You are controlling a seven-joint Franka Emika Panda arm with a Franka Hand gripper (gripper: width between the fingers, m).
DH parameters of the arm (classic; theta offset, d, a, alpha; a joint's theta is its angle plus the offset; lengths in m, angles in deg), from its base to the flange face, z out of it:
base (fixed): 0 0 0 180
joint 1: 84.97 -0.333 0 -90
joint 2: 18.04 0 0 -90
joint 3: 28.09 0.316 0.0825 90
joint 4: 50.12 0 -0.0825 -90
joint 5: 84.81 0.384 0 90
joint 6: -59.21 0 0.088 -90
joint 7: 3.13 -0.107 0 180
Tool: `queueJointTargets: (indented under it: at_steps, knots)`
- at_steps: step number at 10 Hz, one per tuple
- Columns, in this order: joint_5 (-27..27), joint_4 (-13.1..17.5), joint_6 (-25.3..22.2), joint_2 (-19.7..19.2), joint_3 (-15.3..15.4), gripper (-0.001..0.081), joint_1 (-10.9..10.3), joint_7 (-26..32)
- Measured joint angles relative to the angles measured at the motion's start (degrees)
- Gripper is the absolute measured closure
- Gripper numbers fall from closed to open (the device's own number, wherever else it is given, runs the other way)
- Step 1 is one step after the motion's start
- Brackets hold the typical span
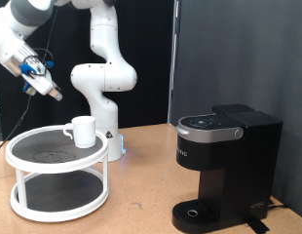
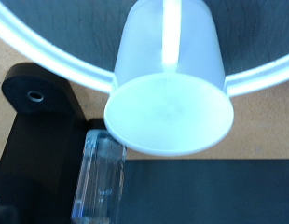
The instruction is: Make a cup of coffee with the keurig machine
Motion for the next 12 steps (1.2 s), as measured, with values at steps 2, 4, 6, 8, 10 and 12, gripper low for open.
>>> queueJointTargets:
  at_steps: [2,4,6,8,10,12]
  knots:
    - [-0.11,-3.68,4.79,-0.05,0.05,0.0085,-0.01,1.13]
    - [-0.11,-7.01,9.22,-0.14,0.07,0.0073,-0.03,2.21]
    - [-0.05,-9.34,12.19,-0.54,0.07,0.0072,-0.04,3.3]
    - [0.02,-10.73,14.13,-1.11,0.07,0.0072,-0.04,4.14]
    - [0.05,-11.79,15.57,-1.32,0.06,0.0072,-0.04,4.59]
    - [0.19,-12.54,16.32,-1.34,0.04,0.0072,-0.04,4.73]
